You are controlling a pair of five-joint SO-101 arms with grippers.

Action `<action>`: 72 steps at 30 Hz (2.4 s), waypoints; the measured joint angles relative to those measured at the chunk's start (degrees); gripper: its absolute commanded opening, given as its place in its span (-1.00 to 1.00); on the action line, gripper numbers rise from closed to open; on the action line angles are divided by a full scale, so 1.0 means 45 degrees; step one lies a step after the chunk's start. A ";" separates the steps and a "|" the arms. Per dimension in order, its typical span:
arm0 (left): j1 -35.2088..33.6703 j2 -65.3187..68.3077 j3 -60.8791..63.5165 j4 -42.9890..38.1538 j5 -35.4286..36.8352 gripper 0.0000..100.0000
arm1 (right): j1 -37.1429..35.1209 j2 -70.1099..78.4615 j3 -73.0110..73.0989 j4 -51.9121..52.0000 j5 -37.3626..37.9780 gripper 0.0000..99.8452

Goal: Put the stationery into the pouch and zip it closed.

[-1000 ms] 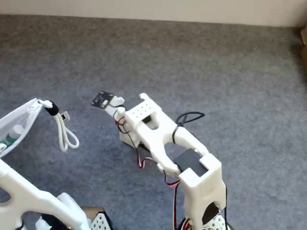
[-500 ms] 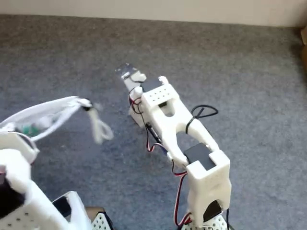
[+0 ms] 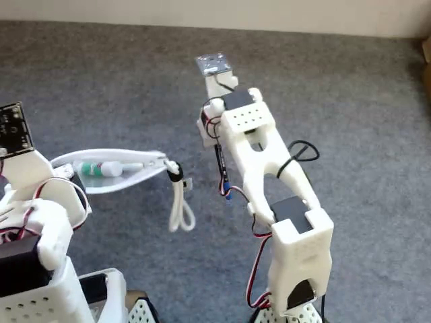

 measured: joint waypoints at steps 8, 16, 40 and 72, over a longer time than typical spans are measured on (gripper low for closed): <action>-0.0059 -0.0176 0.0840 -0.0508 -0.0606 -0.98 | 0.0020 -0.2325 0.0840 -0.0059 -0.0117 -0.99; -0.0059 -0.0195 0.1289 -0.0527 -0.0625 -0.98 | -0.0664 -0.5490 0.2833 -0.0059 -0.1446 -0.99; -0.0567 -0.0215 0.1719 -0.0996 -0.0977 -0.98 | -0.0781 -1.4808 0.4220 -0.0059 -0.6252 -0.99; -0.0567 -0.0215 0.1719 -0.0996 -0.0977 -0.98 | -0.7541 -2.1314 1.8364 -1.9712 -0.0645 -0.99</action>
